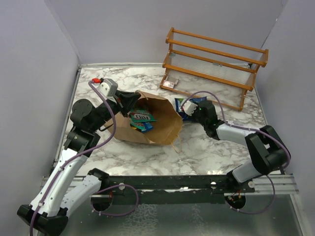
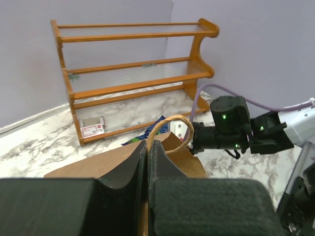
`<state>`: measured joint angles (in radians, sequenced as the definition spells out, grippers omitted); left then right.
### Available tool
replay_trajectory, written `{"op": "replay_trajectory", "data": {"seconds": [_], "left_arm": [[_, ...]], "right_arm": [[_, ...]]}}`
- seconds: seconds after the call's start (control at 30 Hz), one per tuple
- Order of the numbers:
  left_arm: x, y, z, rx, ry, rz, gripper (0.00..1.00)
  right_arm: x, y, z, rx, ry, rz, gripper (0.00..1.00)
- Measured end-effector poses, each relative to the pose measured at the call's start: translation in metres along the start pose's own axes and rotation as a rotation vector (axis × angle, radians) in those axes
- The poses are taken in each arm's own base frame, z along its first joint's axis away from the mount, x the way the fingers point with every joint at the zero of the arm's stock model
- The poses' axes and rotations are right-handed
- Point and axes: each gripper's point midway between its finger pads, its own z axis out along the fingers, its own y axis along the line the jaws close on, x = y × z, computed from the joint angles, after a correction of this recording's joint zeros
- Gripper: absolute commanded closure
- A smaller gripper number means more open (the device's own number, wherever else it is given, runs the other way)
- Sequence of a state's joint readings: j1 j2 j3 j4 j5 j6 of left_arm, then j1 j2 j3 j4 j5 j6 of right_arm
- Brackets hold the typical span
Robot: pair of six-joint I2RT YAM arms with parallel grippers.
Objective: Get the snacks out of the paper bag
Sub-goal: Place the snack at the center of the board, then take out the snack from the paper bag.
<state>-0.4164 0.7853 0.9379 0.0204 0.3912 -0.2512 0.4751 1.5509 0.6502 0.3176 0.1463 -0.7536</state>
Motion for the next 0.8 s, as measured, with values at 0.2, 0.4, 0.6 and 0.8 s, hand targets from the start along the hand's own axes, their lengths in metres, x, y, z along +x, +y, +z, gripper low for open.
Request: {"op": "replay_trajectory", "data": {"seconds": [0.2,0.4,0.6,0.8], "left_arm": [[0.011,-0.016,0.002,0.103,0.039,-0.03,1.0],[0.039,-0.026,0.004,0.183,0.103,-0.101,1.0],[0.068,-0.032,0.006,0.225,0.183,-0.197,1.0],[0.069,-0.042,0.007,0.259,0.185,-0.261,1.0]], "right_arm": [[-0.04,-0.026,-0.045,0.05,-0.134,0.184,0.38],[-0.098,-0.059,-0.112,0.077,-0.395,0.431,0.34],[-0.14,-0.034,-0.16,-0.164,-0.592,0.577,0.38],[-0.168,0.011,-0.207,-0.471,-0.754,0.575,0.44]]}}
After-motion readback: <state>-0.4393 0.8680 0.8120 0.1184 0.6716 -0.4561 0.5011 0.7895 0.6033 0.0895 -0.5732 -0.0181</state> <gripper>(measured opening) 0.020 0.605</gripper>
